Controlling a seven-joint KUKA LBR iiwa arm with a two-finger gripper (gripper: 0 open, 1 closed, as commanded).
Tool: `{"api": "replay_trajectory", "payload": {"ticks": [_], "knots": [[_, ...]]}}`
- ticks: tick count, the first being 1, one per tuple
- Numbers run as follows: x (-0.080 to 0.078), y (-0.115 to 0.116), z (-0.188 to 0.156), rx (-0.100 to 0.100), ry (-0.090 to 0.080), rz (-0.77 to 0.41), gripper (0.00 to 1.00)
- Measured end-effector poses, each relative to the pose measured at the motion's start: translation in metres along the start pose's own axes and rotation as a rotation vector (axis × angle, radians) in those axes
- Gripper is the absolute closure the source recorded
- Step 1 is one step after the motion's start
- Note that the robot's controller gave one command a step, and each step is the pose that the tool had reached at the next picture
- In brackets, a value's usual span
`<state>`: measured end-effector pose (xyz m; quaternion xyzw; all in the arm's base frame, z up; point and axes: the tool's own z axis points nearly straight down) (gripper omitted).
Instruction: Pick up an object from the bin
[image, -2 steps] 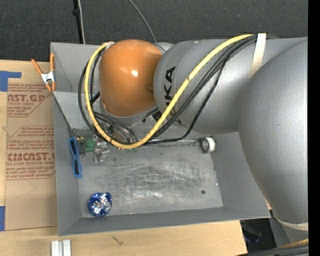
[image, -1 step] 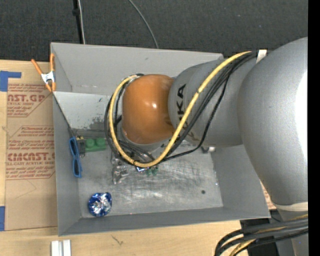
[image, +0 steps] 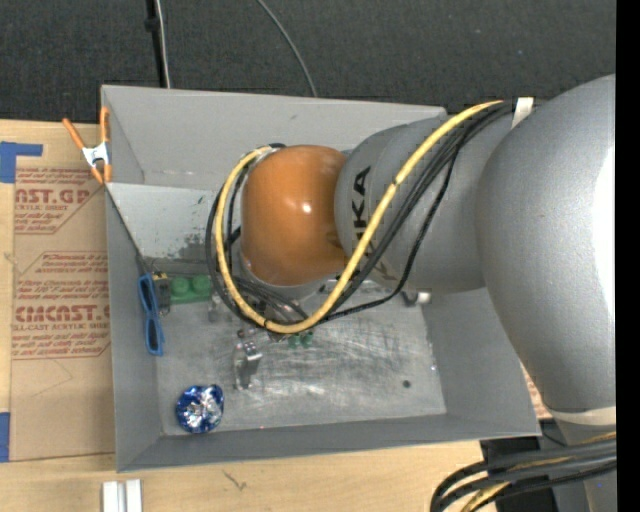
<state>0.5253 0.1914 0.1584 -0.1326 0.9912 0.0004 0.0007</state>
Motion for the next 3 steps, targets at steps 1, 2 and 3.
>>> {"api": "replay_trajectory", "payload": {"ticks": [1,2,3], "knots": [[0.0238,0.0212,0.0868,-0.002,-0.005,0.019,0.00],[0.0232,0.0210,0.0832,-0.002,-0.001,0.018,1.00],[0.0242,0.0210,0.0847,-0.002,0.000,0.018,0.00]]}}
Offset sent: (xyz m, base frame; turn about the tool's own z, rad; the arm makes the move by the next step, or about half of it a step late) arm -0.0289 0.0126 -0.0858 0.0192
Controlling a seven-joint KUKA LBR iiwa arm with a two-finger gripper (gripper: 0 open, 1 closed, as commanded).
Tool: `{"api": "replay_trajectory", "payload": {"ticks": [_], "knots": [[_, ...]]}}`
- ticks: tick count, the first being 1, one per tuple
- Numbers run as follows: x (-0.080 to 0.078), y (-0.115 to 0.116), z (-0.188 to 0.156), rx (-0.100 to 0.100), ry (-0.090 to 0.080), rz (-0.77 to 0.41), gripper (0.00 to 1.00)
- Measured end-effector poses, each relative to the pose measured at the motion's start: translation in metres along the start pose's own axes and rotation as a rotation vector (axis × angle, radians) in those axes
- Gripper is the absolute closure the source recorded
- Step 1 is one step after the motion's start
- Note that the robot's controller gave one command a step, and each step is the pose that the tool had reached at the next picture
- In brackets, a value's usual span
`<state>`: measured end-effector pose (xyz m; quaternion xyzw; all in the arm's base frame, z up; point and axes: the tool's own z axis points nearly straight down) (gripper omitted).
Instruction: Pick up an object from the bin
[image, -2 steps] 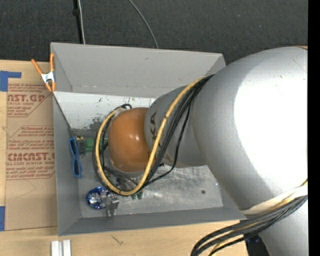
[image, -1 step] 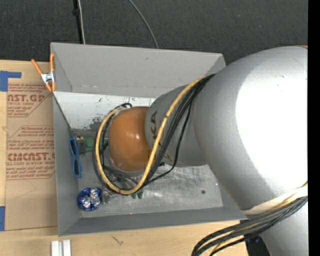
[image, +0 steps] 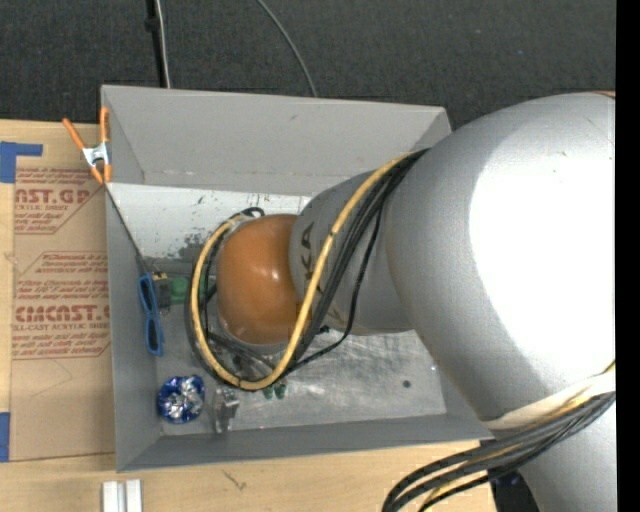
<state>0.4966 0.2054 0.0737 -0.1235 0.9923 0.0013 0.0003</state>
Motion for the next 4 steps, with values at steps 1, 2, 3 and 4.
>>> {"api": "replay_trajectory", "payload": {"ticks": [1,2,3,4], "knots": [[-0.022,0.019,0.002,0.000,-0.004,0.068,0.00],[-0.023,0.019,0.001,0.000,-0.006,0.068,1.00],[-0.023,0.032,0.002,0.007,-0.005,0.114,1.00],[0.003,-0.003,0.000,-0.001,-0.008,-0.248,1.00]]}}
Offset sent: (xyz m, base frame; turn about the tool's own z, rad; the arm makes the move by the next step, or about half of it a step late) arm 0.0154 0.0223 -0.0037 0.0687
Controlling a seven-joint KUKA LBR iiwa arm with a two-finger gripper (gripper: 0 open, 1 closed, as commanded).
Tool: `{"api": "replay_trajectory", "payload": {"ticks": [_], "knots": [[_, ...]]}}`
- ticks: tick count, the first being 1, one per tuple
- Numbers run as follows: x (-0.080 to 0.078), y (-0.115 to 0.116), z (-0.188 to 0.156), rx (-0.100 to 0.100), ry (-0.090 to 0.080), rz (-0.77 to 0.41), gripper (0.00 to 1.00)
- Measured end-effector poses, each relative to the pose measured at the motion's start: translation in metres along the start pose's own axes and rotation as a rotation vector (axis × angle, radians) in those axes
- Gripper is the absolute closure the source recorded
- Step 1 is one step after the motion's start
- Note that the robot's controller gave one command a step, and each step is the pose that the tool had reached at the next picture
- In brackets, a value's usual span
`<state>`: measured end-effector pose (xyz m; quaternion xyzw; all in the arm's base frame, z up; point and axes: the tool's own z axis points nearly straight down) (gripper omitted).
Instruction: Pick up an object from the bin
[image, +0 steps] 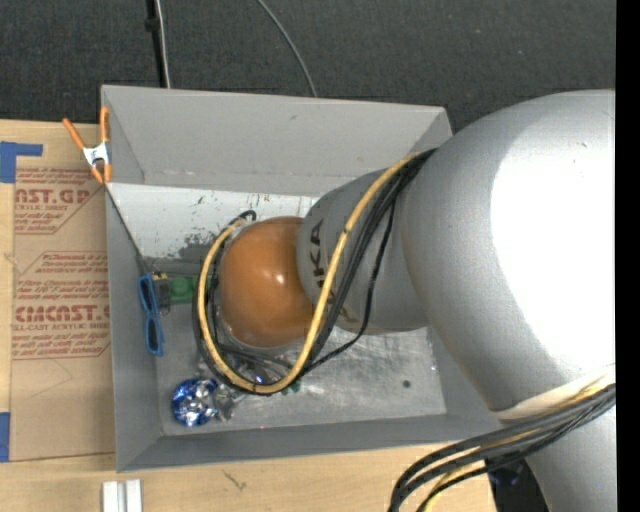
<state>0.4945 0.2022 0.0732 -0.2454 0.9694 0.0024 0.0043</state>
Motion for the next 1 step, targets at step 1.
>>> {"api": "replay_trajectory", "payload": {"ticks": [1], "knots": [[-0.0202,0.0274,-0.1276,0.002,-0.002,0.021,1.00]]}}
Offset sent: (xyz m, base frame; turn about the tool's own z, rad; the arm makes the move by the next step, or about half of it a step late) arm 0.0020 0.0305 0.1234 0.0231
